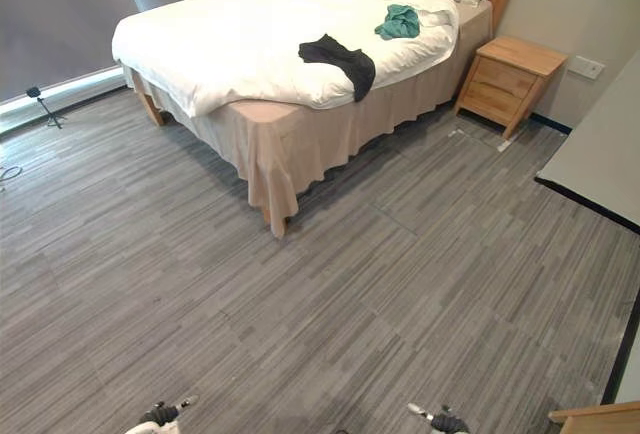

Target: Tidy the bed and pick cloth on bed and put in laundry

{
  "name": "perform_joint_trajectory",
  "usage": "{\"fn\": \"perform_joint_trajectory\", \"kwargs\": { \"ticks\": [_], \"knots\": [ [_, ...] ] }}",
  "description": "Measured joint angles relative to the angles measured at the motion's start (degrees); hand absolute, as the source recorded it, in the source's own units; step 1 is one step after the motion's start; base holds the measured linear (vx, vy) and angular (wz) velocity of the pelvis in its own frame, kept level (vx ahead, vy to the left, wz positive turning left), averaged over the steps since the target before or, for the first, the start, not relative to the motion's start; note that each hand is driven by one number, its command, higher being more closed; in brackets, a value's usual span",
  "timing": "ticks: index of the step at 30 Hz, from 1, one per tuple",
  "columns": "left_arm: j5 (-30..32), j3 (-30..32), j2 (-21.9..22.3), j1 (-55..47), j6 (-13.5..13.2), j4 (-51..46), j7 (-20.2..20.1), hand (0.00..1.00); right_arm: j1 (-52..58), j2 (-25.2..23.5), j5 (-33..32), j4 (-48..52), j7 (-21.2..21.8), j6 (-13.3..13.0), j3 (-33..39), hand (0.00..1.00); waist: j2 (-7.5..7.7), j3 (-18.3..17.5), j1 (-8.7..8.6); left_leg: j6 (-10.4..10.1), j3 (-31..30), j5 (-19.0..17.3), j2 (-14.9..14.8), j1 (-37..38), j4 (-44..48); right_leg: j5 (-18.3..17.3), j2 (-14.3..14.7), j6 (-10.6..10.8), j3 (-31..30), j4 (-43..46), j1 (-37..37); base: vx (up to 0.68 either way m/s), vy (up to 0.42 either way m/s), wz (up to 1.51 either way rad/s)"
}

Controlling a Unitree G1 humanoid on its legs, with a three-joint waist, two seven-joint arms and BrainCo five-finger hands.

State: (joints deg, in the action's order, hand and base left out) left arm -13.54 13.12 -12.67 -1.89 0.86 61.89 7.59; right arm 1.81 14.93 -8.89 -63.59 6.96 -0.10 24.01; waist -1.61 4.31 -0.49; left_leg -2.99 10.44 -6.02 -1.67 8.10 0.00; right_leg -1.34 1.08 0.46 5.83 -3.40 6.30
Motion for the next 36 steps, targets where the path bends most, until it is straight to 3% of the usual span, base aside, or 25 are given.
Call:
{"fn": "perform_joint_trajectory", "kwargs": {
  "ticks": [8,13,32,34,36],
  "knots": [
    [-0.1,0.5,0.2,-0.2,-0.7,0.0,-0.4,0.0,-0.4,-0.3,1.2,0.0,2.1,-1.6,-2.7,0.0,-0.07,0.2,-0.07,0.0,0.1,0.0,0.0,0.0,-0.3,0.0,0.0,-0.1,0.3,0.0,-0.1,-0.03,-0.014,0.02],
    [-0.8,0.5,0.6,-1.2,-2.4,-0.3,-0.6,0.0,0.0,-0.7,1.8,0.0,2.0,-1.6,-4.1,0.0,0.13,0.3,-0.11,0.0,0.0,0.0,-0.1,0.0,-0.9,0.2,0.1,-0.3,1.0,-0.3,0.0,-0.03,-0.02,0.05],
    [0.1,-0.5,1.4,-3.5,-3.0,-0.4,-3.0,0.0,1.5,-1.3,2.3,0.0,2.0,-0.8,-4.5,0.0,0.15,0.3,-0.09,0.3,1.5,-0.5,-0.1,1.1,-0.8,0.2,0.2,-0.5,0.1,-0.8,0.7,-0.01,-0.006,-0.03],
    [0.2,-1.4,1.6,-3.4,-3.0,-0.4,-3.1,0.0,1.5,-1.3,2.4,0.0,2.0,-0.8,-4.5,0.0,-0.1,0.7,-0.02,0.7,1.5,-1.0,-0.2,1.0,-0.5,-0.9,0.1,-0.5,0.0,1.3,-0.4,-0.03,0.0,-0.07],
    [0.5,-3.8,1.8,-2.2,-3.0,-0.4,-3.3,0.0,0.4,-1.8,2.3,0.0,1.8,-0.6,-5.0,0.0,0.13,4.9,0.19,1.6,2.9,-3.9,-0.3,0.7,4.8,-8.6,-2.1,3.8,1.2,21.2,-7.9,-0.08,0.024,-0.29]
  ]
}}
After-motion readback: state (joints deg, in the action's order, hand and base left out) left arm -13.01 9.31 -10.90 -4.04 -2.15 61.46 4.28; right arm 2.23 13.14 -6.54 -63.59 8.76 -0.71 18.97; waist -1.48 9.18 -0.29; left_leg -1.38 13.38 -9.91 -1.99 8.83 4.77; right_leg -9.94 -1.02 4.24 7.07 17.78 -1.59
